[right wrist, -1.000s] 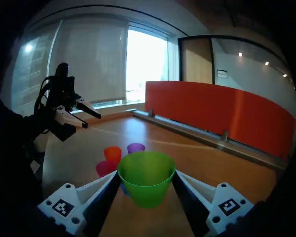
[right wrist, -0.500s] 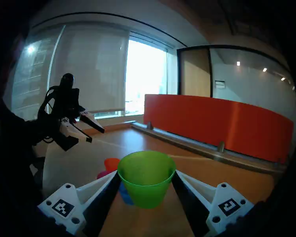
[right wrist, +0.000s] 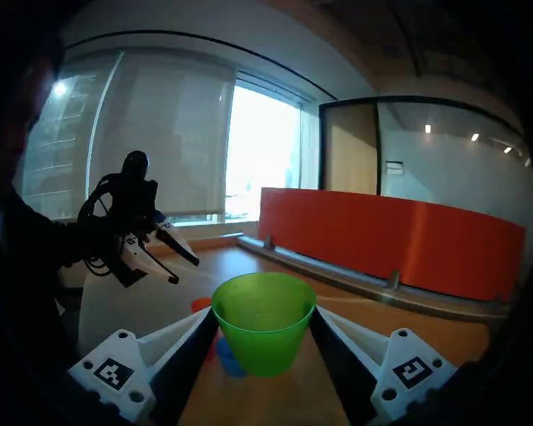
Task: Pour water
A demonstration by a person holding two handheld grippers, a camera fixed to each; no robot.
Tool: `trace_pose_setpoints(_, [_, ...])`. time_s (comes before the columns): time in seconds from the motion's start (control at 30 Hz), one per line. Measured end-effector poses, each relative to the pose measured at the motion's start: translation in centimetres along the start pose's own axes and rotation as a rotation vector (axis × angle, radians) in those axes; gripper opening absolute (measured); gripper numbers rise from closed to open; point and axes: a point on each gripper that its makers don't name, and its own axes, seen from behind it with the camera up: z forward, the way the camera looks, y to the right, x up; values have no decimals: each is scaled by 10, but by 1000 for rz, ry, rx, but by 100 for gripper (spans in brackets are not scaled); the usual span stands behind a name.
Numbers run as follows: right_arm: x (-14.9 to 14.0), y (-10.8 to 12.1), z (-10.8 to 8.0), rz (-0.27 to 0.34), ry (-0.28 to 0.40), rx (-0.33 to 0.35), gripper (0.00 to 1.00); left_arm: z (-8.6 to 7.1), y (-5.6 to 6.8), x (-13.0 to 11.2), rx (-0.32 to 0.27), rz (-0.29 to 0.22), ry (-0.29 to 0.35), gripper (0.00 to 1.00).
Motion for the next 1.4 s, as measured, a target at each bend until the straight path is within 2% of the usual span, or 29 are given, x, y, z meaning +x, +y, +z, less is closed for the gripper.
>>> trace_pose_setpoints(0.53, [11,-1,-12,8,36,-28,91,36,14,-15,-65,24,-70,96])
trace_pose_setpoints(0.97, [9,2,-16,12,31,-42,91,61,22,-24,-112,43,-127,96])
trace_pose_setpoints(1.4, [9,6,-15,14,29,-43,91,91,40,-34,-159,74,-192,96])
